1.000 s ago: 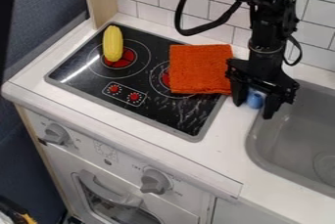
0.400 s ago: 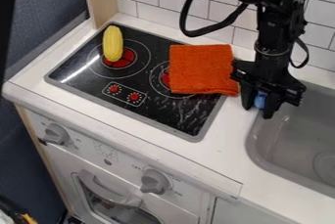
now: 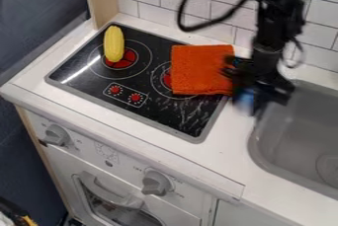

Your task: Move the blue spoon to the bottom left of the stove

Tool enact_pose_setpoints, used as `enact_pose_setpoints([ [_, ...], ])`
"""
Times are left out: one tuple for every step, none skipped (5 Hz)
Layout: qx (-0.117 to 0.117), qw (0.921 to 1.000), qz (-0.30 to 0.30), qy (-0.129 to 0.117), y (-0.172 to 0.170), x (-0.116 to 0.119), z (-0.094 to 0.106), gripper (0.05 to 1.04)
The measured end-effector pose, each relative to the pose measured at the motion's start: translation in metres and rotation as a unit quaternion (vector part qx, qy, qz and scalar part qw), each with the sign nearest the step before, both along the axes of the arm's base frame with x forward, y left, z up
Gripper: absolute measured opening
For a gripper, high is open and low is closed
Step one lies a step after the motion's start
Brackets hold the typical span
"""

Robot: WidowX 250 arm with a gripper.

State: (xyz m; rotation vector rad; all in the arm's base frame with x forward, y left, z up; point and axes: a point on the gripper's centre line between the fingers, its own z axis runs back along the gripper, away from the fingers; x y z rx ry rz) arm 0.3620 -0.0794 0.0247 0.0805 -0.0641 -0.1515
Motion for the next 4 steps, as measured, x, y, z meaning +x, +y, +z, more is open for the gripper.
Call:
enact_pose_setpoints([
  [0.000, 0.9988, 0.031, -0.039, 0.011, -0.021, 0.035, 0.462],
  [0.013, 0.9938, 0.096, -0.055, 0.032, -0.039, 0.057, 0.462],
  [0.012, 0.9831, 0.165, -0.078, 0.058, -0.060, 0.068, 0.462],
  [0.003, 0.9652, 0.249, -0.080, 0.088, -0.083, 0.070, 0.462],
])
